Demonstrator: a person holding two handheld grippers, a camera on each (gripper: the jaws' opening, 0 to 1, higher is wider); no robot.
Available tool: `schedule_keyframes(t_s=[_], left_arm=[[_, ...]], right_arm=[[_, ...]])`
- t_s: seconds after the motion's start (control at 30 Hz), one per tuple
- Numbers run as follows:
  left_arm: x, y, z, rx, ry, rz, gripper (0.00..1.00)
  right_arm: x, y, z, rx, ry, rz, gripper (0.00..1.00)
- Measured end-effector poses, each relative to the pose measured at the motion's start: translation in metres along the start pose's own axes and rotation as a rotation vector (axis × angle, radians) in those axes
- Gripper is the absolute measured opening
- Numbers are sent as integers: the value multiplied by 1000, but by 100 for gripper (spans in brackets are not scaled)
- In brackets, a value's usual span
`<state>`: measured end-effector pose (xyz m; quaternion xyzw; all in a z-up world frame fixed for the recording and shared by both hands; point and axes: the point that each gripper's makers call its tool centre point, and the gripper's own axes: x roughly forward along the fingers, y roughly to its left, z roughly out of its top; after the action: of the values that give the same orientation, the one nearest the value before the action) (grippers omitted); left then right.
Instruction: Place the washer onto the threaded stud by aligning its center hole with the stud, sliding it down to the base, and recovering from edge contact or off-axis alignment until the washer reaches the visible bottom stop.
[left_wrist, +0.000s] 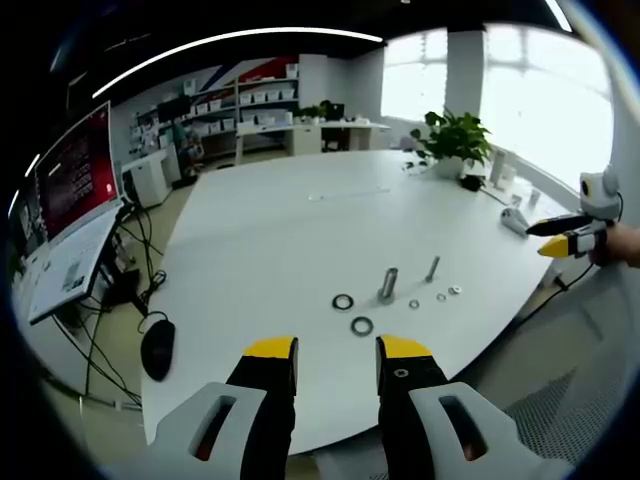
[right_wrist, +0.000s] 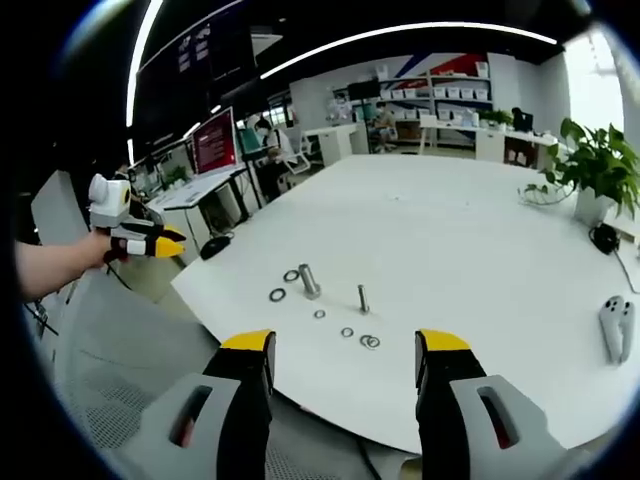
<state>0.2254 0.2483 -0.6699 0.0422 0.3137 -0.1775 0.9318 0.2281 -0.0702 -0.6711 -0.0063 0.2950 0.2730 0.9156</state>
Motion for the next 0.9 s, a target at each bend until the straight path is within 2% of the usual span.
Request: schedule_keyframes(t_s=[0.57, 0.73, 0.8, 0.9], left_arm=[[-1, 2, 4, -44, -30, -6, 30], [-3, 5, 7, -37, -43, 5, 30], [-1, 3, 6, 20, -25, 12, 30], [1, -3, 4, 30, -17, -5, 30]], right_arm=[[0, 4, 1, -10, -2, 23, 57], [1, 6, 1, -15, -1, 33, 57], [2, 7, 2, -22, -1, 37, 57], [2, 8, 0, -33, 3, 42, 56]])
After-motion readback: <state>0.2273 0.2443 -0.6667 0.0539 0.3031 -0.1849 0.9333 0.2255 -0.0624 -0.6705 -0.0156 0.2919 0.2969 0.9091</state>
